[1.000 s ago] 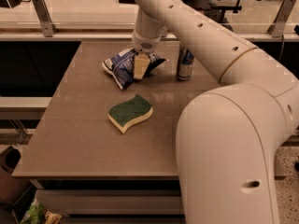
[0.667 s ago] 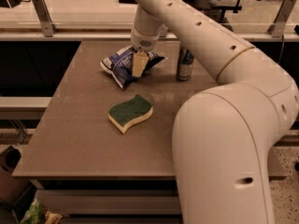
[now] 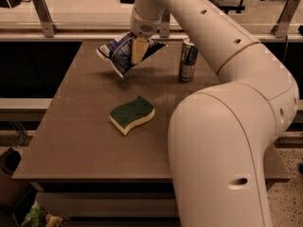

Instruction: Pick blue chip bag

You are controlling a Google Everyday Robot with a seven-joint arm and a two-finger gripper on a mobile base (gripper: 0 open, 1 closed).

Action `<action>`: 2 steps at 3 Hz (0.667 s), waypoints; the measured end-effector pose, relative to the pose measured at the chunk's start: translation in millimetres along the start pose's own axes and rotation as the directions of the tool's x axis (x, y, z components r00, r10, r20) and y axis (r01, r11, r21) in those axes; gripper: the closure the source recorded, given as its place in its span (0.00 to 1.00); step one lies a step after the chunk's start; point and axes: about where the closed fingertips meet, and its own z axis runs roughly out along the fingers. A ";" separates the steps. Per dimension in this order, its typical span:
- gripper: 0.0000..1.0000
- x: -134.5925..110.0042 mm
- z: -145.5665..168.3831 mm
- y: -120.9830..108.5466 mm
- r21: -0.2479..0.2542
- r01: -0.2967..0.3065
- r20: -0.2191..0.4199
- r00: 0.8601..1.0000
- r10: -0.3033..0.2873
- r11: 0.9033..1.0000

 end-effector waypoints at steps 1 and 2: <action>1.00 -3.8 -30.0 -3.8 0.046 0.010 0.051 0.999 -0.012 0.999; 1.00 -3.0 -61.5 -3.3 0.091 0.017 0.119 0.993 -0.027 0.996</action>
Offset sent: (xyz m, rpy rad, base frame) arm -0.0295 -0.0364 0.0983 0.2060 -0.1415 0.0468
